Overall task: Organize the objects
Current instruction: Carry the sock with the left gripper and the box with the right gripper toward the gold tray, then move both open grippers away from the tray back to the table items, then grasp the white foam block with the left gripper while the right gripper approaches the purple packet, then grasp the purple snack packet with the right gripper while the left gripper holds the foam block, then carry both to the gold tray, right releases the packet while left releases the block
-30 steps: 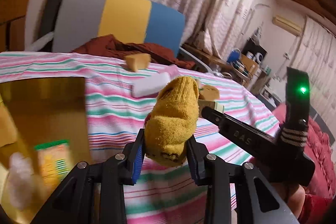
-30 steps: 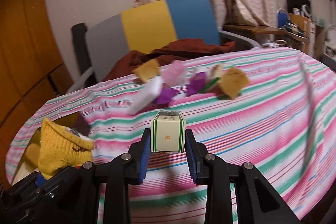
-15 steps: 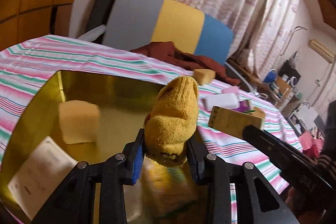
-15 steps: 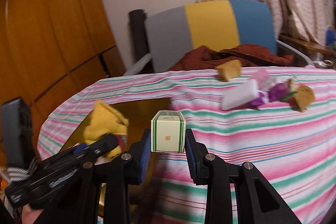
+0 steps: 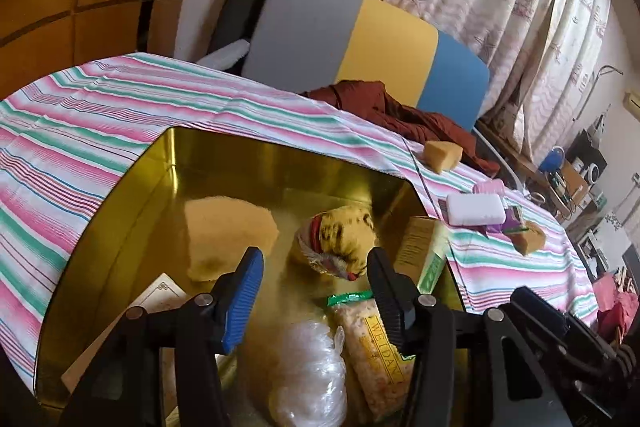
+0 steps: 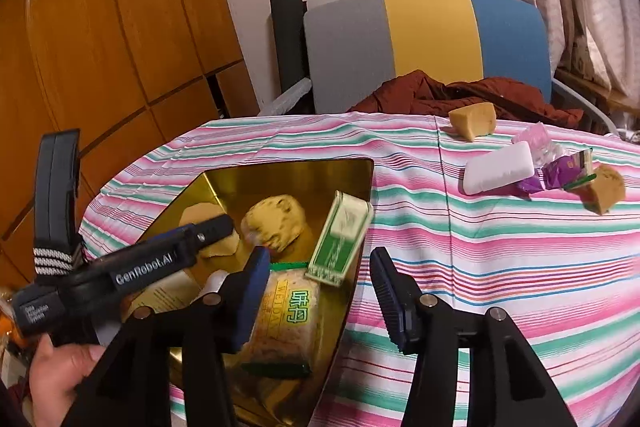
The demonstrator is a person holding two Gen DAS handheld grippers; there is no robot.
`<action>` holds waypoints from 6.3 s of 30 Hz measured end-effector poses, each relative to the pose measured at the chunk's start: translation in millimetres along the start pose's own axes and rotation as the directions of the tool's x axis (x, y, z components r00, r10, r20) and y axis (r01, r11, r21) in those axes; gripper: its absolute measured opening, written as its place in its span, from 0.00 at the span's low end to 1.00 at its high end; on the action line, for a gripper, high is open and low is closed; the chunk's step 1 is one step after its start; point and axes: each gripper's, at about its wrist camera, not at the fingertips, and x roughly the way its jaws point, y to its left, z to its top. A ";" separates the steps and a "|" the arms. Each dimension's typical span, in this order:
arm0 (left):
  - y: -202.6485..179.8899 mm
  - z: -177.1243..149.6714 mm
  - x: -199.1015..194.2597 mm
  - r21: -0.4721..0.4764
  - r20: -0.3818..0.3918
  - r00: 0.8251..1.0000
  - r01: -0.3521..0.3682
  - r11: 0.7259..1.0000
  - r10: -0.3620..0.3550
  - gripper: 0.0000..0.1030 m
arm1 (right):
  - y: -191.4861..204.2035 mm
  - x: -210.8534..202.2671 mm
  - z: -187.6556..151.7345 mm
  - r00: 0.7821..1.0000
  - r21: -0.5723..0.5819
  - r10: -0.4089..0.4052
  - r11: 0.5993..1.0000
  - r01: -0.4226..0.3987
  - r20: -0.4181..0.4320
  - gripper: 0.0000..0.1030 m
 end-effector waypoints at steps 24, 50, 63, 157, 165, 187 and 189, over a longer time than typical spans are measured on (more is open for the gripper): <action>-39.7 -14.8 -7.2 0.057 -0.035 0.998 0.062 0.996 -0.060 0.54 | -47.9 -6.4 -7.8 0.995 0.137 -0.096 0.986 0.097 -0.015 0.64; -162.0 -59.4 5.1 0.286 -0.224 0.941 0.312 0.906 -0.254 0.62 | -198.2 -4.5 -14.3 0.934 0.238 -0.338 0.903 0.357 -0.118 0.75; -183.5 -73.7 18.1 0.310 -0.281 0.937 0.293 0.904 -0.208 0.62 | -253.5 54.4 55.1 0.925 0.300 -0.364 0.876 0.379 -0.106 0.75; -244.5 -11.0 194.1 0.451 -0.168 0.985 0.050 0.891 0.030 0.58 | -296.1 55.8 25.2 0.966 0.381 -0.247 0.888 0.258 -0.079 0.46; -234.2 -10.0 192.7 0.397 -0.150 0.988 0.026 0.918 0.037 0.58 | -275.8 64.7 64.7 0.950 0.319 -0.304 0.895 0.311 -0.072 0.64; -231.2 -11.8 190.6 0.392 -0.139 0.990 0.033 0.920 0.023 0.59 | -275.6 65.5 29.5 0.930 0.415 -0.355 0.834 0.362 -0.098 0.42; -230.4 -13.7 186.8 0.391 -0.131 0.991 0.026 0.920 0.028 0.59 | -273.7 54.5 22.4 0.921 0.433 -0.379 0.818 0.378 -0.088 0.42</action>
